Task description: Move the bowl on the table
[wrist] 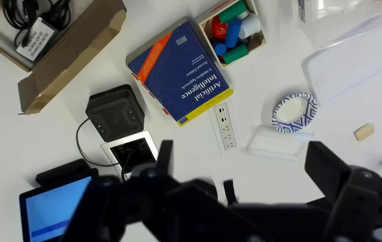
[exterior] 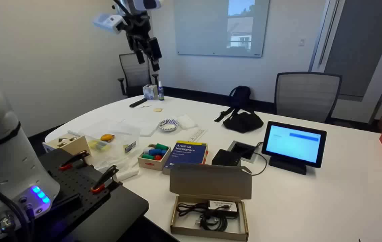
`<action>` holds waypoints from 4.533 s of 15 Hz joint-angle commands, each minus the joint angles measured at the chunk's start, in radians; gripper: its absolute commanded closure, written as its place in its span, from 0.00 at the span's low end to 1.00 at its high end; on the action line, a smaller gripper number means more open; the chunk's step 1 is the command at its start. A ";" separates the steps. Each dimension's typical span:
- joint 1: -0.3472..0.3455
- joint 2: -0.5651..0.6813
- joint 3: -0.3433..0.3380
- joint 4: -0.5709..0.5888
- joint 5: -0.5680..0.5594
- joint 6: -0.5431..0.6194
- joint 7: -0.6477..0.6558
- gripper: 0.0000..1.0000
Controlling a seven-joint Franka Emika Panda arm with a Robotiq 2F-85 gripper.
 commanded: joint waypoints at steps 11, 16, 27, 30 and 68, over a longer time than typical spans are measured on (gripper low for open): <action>0.123 0.302 0.109 0.087 0.229 0.352 0.057 0.00; 0.168 0.632 0.203 0.260 0.334 0.489 0.158 0.00; 0.122 1.352 0.337 0.892 0.309 0.454 0.379 0.00; 0.123 1.523 0.346 1.061 0.298 0.427 0.403 0.00; 0.271 1.843 0.180 1.296 0.084 -0.152 0.537 0.00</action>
